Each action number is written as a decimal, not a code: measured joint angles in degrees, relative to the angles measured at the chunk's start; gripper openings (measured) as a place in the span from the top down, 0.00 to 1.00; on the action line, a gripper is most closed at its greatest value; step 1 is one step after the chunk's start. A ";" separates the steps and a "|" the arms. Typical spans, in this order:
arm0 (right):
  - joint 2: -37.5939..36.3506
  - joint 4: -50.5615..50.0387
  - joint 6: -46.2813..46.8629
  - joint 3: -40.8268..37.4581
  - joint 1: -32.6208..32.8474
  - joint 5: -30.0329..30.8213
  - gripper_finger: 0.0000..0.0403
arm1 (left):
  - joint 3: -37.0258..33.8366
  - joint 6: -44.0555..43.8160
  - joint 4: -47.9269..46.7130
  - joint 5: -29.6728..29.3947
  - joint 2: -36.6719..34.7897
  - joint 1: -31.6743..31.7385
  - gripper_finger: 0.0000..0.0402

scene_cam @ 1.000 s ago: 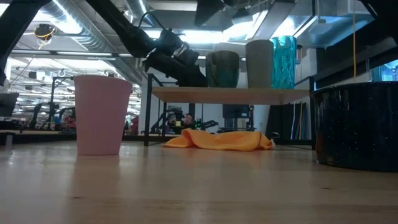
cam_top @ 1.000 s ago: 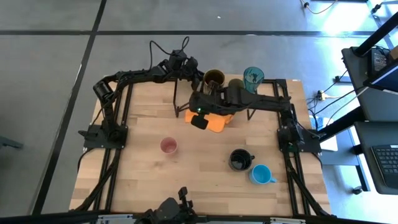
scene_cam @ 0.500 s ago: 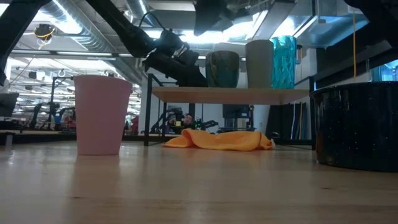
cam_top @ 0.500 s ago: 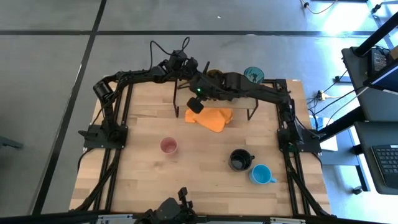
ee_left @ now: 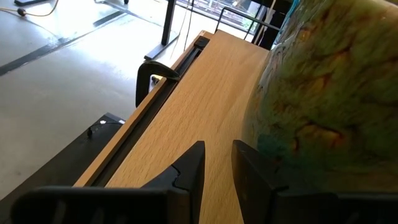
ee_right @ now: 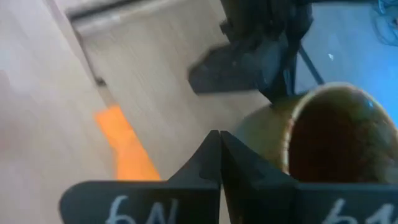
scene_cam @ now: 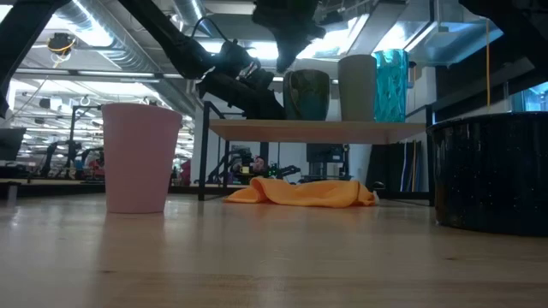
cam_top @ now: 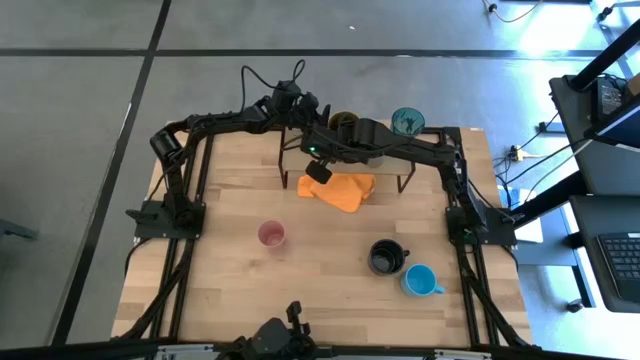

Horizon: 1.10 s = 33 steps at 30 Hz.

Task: Stack small to large cups/mugs on shelf
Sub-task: Put the brown mug on the shelf

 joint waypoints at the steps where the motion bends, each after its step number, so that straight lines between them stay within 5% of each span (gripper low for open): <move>1: 0.11 -0.72 -0.48 -0.05 -0.01 0.35 0.99 | 0.00 0.00 0.00 0.01 0.00 -0.02 0.81; 33: 0.47 -3.45 1.97 0.14 0.54 0.35 0.97 | 0.00 0.44 0.35 0.01 0.00 -0.01 0.81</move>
